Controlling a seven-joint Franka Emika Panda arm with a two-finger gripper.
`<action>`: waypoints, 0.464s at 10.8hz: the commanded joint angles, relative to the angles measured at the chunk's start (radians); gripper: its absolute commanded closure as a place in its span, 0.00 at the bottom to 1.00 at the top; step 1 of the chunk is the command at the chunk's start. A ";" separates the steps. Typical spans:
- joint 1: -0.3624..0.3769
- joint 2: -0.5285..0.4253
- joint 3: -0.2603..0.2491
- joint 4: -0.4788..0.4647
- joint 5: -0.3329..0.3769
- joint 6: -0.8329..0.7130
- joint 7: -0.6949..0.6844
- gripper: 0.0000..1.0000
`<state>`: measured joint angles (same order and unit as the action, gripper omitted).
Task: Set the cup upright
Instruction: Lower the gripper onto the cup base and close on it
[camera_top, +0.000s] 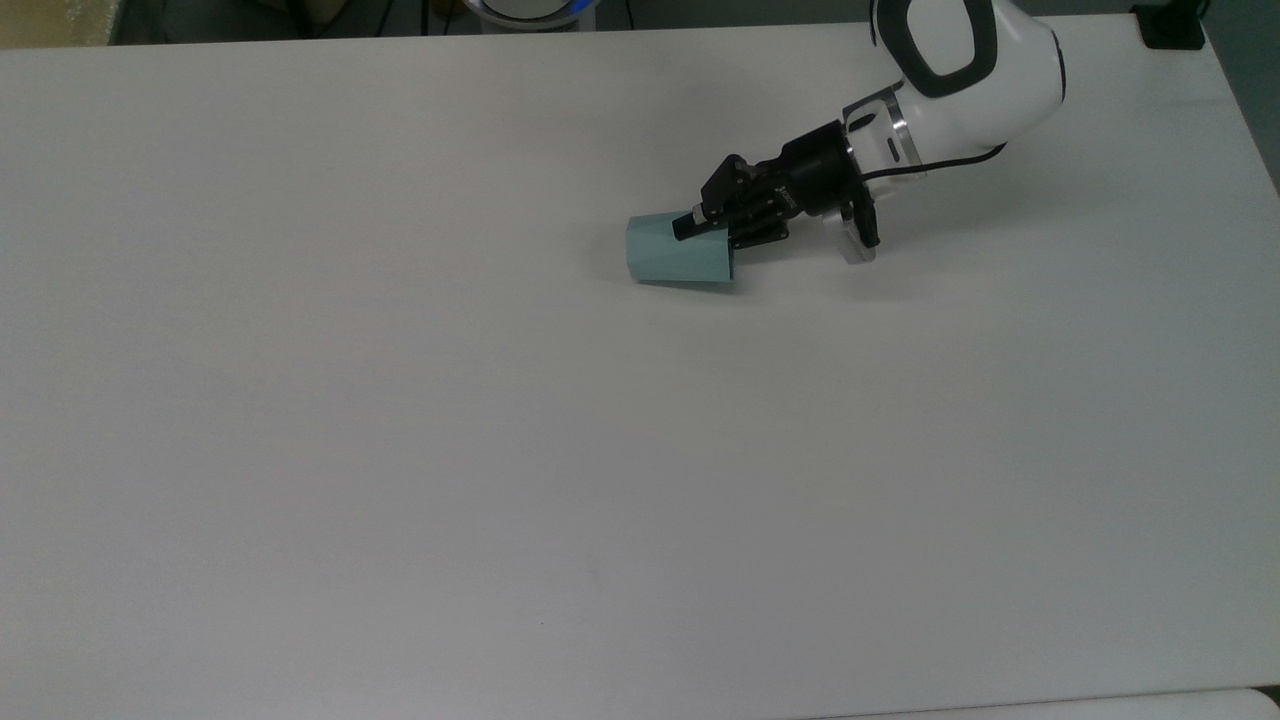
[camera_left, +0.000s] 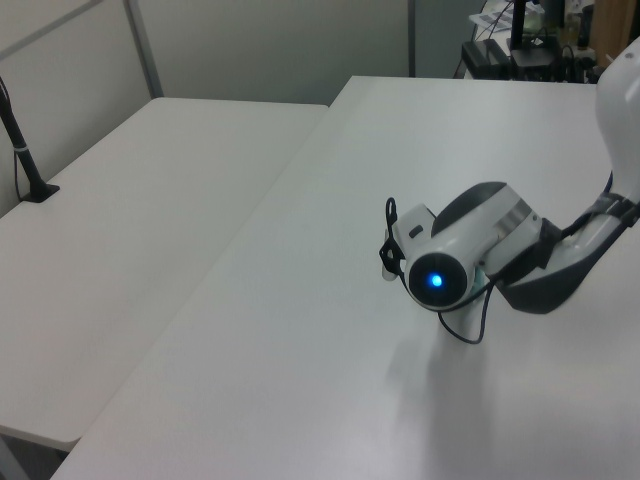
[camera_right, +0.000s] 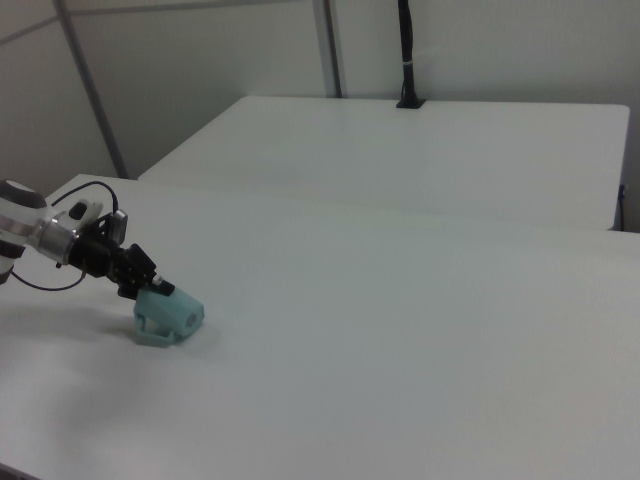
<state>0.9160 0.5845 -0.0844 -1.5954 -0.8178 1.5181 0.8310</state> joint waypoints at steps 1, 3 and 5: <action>-0.016 -0.093 -0.006 0.003 0.060 0.022 -0.092 1.00; -0.020 -0.136 -0.012 0.015 0.078 0.024 -0.102 1.00; -0.066 -0.196 -0.012 0.023 0.121 0.040 -0.102 1.00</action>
<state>0.8910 0.4706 -0.0866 -1.5676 -0.7506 1.5207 0.7559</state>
